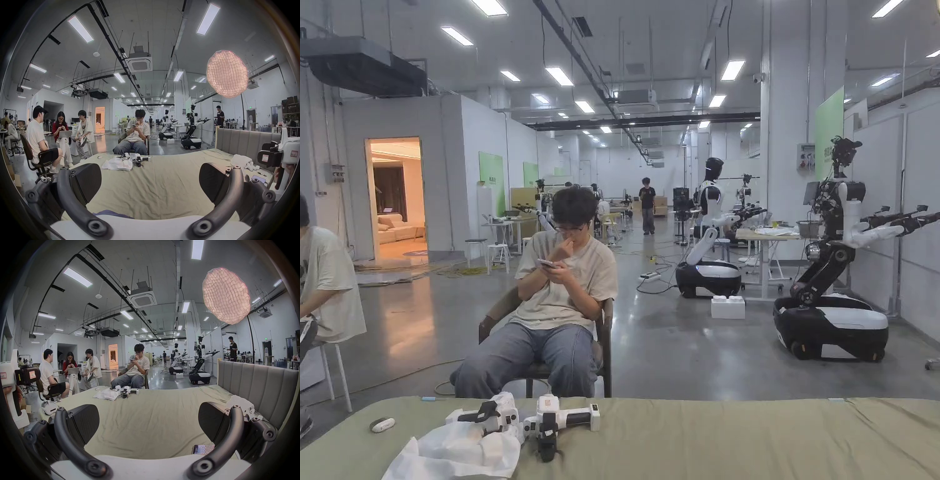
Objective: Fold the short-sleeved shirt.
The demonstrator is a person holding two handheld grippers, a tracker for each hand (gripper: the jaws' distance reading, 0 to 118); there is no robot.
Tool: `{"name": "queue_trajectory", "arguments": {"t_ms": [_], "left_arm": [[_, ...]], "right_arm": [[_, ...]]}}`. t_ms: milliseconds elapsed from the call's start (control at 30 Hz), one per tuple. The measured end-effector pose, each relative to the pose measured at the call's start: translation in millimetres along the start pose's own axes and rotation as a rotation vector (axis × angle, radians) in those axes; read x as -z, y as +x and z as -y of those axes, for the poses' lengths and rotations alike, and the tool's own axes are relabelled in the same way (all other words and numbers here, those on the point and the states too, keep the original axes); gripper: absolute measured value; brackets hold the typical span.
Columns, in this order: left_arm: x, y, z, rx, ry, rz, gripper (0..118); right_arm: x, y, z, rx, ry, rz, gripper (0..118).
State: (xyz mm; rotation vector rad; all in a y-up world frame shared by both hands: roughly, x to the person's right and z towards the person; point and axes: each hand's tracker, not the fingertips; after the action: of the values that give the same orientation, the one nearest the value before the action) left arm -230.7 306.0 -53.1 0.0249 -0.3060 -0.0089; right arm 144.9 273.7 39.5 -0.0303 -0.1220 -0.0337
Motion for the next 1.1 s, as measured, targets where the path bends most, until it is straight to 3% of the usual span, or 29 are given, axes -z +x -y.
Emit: {"name": "queue_trajectory", "arguments": {"t_ms": [400, 667, 800, 967, 1100], "left_arm": [[-5, -2, -3, -0.003, -0.041, -0.009, 118], [-14, -5, -18, -0.01, -0.024, -0.014, 118], [-12, -6, -20, -0.027, -0.02, -0.005, 118], [-8, -2, -24, -0.033, -0.019, 0.011, 118], [-8, 0, -24, -0.032, -0.026, 0.023, 118]], "right_arm": [[4, -10, -22, 0.027, -0.064, 0.16, 118], [-7, -18, -36, 0.026, -0.044, 0.1, 118], [-6, -30, -41, 0.006, -0.093, 0.122, 118], [-1, -35, -41, 0.085, -0.147, 0.184, 118], [3, -36, -40, 0.075, -0.163, 0.238, 118]]}}
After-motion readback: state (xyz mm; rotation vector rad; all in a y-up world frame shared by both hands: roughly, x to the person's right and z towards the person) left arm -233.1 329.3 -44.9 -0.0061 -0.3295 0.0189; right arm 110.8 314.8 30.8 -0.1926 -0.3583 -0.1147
